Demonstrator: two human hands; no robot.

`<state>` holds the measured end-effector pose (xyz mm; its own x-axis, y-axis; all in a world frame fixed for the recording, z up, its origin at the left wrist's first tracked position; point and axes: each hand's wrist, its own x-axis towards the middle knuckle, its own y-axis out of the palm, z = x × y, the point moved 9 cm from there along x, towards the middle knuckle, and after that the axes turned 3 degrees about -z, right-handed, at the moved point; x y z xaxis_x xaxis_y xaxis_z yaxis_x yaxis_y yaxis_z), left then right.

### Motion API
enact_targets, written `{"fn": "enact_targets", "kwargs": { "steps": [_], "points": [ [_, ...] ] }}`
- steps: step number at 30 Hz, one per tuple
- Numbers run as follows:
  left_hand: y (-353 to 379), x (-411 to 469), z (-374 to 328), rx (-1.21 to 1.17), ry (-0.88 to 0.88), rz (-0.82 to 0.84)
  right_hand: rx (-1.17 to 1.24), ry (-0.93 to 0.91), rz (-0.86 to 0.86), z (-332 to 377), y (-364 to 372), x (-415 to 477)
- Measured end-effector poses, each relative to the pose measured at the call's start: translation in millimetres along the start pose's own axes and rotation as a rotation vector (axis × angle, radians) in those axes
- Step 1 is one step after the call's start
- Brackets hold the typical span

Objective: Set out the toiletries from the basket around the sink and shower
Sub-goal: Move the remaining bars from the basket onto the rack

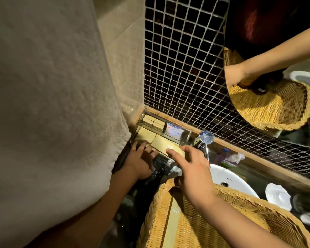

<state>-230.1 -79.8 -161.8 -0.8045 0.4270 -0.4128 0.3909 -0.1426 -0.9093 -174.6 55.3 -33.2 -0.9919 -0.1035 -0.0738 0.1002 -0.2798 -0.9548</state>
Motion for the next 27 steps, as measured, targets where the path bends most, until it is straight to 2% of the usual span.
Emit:
{"fn": "enact_targets", "kwargs": {
  "steps": [10,16,20,23,27],
  "points": [
    [12.8,-4.8,2.5,-0.002,-0.055,-0.001,0.062,-0.044,0.005,25.0,-3.6,44.1],
    [25.2,-24.6,10.2,0.041,-0.03,-0.054,0.127,-0.018,0.132,22.9,43.8,91.7],
    [39.6,-41.0,22.1,-0.042,-0.038,-0.17,0.017,-0.027,0.265,17.2,78.5,107.7],
    [49.2,-48.9,31.3,-0.034,-0.056,-0.189,-0.054,-0.063,0.353,18.8,98.0,111.0],
    [56.4,-55.8,33.7,-0.034,-0.06,-0.186,-0.066,-0.109,0.362,23.0,108.2,112.7]
  ]
}}
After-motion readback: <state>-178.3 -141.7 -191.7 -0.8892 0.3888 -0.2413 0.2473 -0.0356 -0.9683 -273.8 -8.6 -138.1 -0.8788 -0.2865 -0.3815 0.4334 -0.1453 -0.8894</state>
